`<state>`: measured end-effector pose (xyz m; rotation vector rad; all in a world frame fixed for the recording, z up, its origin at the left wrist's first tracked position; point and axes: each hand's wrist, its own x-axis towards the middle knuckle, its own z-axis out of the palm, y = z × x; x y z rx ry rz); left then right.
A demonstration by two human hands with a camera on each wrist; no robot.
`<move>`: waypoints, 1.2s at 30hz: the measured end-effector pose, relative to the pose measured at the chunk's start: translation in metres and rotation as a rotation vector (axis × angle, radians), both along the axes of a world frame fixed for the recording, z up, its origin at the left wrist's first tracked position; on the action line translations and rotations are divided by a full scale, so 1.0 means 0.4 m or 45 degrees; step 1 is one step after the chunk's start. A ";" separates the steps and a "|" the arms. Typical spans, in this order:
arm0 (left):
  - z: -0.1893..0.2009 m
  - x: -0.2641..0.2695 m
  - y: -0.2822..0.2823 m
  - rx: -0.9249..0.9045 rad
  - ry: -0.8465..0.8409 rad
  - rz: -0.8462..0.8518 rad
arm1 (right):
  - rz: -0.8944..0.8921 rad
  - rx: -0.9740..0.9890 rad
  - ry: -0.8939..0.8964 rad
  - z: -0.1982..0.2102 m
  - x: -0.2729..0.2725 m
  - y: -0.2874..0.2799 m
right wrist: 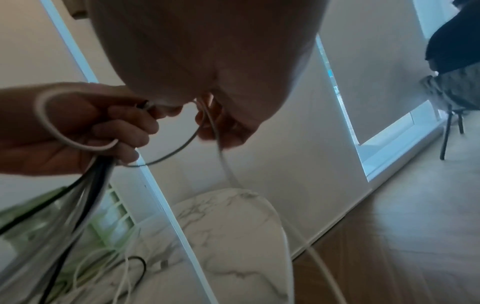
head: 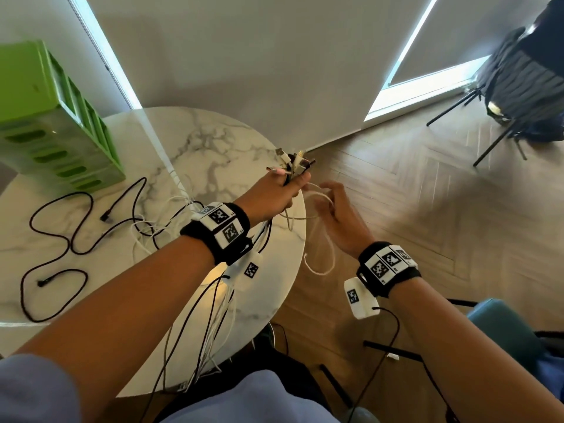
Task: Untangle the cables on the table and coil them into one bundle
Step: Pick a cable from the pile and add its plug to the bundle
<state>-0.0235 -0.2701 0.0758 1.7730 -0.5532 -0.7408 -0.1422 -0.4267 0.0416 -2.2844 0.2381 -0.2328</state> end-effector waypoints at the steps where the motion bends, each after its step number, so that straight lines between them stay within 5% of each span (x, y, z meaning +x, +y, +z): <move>1: 0.000 -0.001 0.000 -0.017 0.017 0.028 | 0.022 -0.072 -0.022 0.000 -0.005 -0.003; 7: -0.030 0.018 0.012 0.002 -0.041 0.230 | 0.006 -0.260 -0.011 -0.030 -0.030 -0.040; 13: -0.003 0.040 0.049 -0.218 0.185 0.239 | 0.431 -0.459 1.125 -0.076 -0.108 -0.080; 19: 0.007 -0.005 0.014 -0.255 0.276 0.059 | 0.210 0.159 0.539 -0.021 -0.022 0.027; 22: 0.025 -0.015 -0.010 -0.335 0.366 0.042 | 0.209 0.478 0.487 -0.009 0.013 0.072; 30: 0.020 0.027 -0.002 -0.352 0.243 0.236 | -0.065 0.439 0.105 -0.051 -0.022 0.007; 33: 0.011 0.042 0.006 -0.385 0.254 0.292 | -0.199 0.212 0.193 -0.093 -0.060 -0.051; 36: 0.038 0.048 -0.003 -0.510 0.357 0.292 | -0.154 -0.013 0.788 -0.137 -0.104 -0.103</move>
